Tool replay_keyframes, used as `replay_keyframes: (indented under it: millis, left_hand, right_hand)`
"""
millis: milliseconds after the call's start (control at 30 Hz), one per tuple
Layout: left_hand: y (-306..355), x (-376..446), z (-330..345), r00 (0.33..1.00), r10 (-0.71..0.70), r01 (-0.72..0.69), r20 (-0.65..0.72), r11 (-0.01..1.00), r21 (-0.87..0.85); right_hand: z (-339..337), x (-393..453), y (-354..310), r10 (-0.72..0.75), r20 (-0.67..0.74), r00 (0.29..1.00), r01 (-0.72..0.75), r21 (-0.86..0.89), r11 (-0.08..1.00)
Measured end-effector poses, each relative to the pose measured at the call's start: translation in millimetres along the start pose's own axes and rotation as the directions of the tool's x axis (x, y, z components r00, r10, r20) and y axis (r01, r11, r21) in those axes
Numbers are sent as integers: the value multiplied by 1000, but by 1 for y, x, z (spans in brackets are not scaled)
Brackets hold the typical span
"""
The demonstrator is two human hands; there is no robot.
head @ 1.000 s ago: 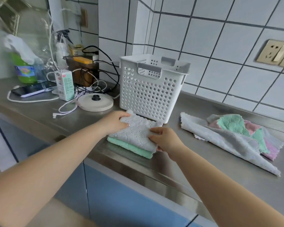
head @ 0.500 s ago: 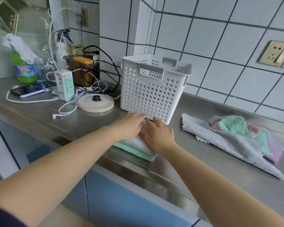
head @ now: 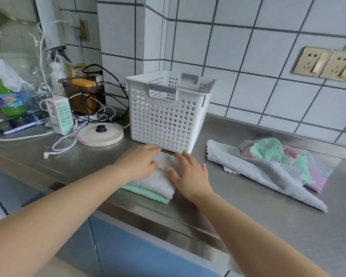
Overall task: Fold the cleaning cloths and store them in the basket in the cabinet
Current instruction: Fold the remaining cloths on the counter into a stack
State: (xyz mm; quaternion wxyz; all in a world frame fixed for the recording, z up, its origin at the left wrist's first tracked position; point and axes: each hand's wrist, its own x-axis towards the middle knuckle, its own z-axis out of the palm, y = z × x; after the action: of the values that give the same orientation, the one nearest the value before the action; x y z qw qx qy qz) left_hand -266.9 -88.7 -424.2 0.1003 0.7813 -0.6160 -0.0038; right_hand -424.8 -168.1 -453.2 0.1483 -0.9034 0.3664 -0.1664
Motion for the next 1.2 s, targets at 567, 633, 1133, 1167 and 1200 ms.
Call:
replay_keyframes:
  millis: [567, 633, 1133, 1167, 1200]
  left_hand:
    - [211, 138, 38, 938, 328, -347, -116, 908, -236]
    - [220, 157, 39, 899, 414, -428, -145, 900, -80]
    - [247, 223, 19, 742, 603, -554, -294, 798, 237]
    - [249, 226, 13, 733, 606, -559, -309, 795, 234]
    - [252, 229, 6, 725, 611, -564, -318, 792, 235]
  right_hand:
    - [-154, -45, 221, 304, -242, 921, -335, -101, 937]
    - [-155, -36, 230, 287, -227, 931, -313, -89, 945]
    - [-154, 27, 231, 327, -215, 920, -332, 10, 943]
    - [-164, 29, 234, 329, -252, 910, -336, 14, 942]
    - [-176, 31, 237, 324, -291, 900, -335, 13, 942]
